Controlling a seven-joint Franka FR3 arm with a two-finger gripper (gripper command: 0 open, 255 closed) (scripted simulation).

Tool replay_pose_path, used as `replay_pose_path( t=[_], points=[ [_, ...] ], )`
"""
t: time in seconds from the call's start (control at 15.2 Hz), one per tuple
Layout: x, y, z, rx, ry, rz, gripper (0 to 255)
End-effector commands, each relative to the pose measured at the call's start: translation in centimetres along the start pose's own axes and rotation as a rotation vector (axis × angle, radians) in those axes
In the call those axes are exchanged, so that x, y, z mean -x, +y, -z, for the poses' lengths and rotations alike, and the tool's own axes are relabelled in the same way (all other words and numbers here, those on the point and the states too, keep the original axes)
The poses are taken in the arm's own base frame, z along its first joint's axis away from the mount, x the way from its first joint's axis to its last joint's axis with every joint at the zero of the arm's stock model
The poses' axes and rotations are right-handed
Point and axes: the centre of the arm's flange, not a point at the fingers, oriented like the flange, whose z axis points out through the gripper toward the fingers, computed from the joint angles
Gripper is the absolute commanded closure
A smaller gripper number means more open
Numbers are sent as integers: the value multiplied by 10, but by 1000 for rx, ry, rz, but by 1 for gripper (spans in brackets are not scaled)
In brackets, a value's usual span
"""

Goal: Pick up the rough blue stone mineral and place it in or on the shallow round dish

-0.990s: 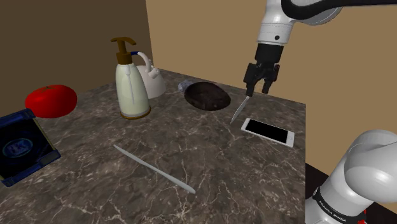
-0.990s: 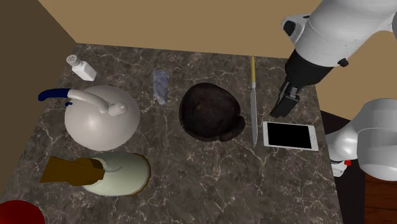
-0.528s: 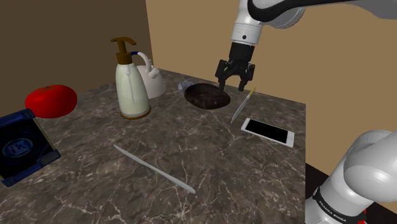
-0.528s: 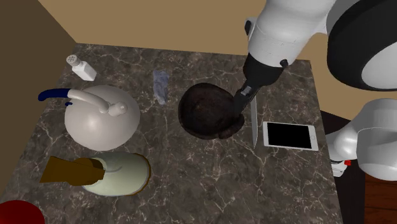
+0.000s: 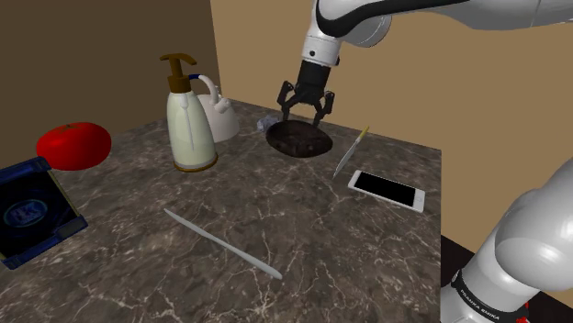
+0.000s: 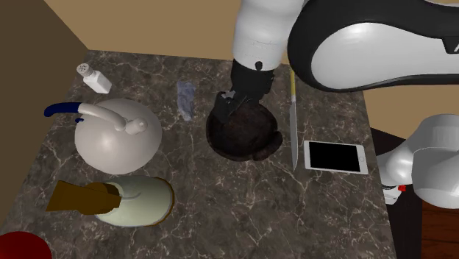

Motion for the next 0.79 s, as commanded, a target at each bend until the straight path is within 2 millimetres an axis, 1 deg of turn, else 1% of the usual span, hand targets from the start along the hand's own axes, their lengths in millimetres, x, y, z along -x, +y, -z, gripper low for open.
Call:
replay_pose_path(
  t=[0.0, 0.26, 0.46, 0.53, 0.73],
  points=[
    [-25, -10, -5, -17, 9, -48, 0],
    [-68, -29, -12, -48, 26, -139, 0],
    [-102, -41, -16, -72, 39, -208, 0],
    [-111, -43, -16, -78, 42, -224, 0],
    [-111, -44, -32, -78, 42, -224, 0]
  ],
)
